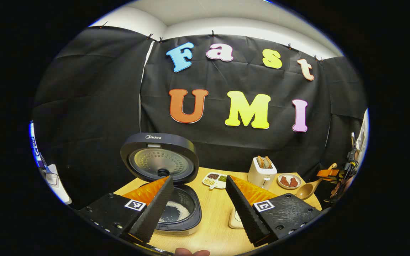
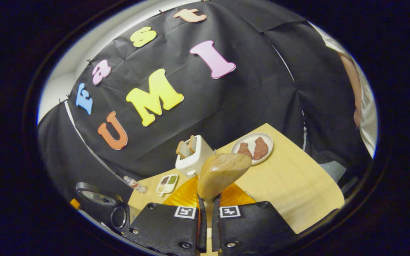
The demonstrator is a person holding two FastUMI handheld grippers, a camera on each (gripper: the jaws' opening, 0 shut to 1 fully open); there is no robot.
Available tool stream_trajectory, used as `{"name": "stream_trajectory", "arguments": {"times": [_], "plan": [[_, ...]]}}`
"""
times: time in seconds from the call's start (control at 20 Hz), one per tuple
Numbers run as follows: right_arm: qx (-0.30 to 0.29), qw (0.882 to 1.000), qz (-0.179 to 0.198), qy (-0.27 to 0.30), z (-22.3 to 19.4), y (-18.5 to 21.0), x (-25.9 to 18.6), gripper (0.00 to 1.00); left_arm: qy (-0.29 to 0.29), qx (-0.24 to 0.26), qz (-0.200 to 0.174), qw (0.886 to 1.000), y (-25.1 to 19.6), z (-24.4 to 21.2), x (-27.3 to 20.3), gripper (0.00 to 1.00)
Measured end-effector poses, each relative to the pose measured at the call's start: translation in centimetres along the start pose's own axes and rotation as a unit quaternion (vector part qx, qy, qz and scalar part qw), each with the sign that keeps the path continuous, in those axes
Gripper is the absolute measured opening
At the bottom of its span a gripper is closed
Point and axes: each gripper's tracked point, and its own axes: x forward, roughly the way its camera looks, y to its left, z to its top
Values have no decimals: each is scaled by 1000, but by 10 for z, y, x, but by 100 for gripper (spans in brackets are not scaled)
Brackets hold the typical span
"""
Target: Close the left gripper, press the button to open the rice cooker; take a wooden spoon from the chopstick holder with the right hand, scoop a spoonful of rice and pour it into the rice cooker, then put the wooden spoon back into the chopstick holder.
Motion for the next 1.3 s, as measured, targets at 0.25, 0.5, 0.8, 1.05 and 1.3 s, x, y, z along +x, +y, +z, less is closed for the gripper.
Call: {"name": "stream_trajectory", "arguments": {"times": [0.25,0.5,0.8,1.05,1.3], "plan": [[-18,999,-31,7,-14,-31,24,11,3,-1,7,1000,-6,2,1,95],[-43,998,-42,14,-35,-42,44,11,-1,0,14,1000,-8,9,4,95],[-80,996,-39,21,-58,-48,60,14,-8,-4,18,1000,-10,27,0,95],[-62,997,-33,21,-62,-47,61,22,-20,7,25,999,-1,44,0,95],[-86,995,-39,-13,-39,-46,50,66,-33,2,36,999,15,59,3,95]]}}
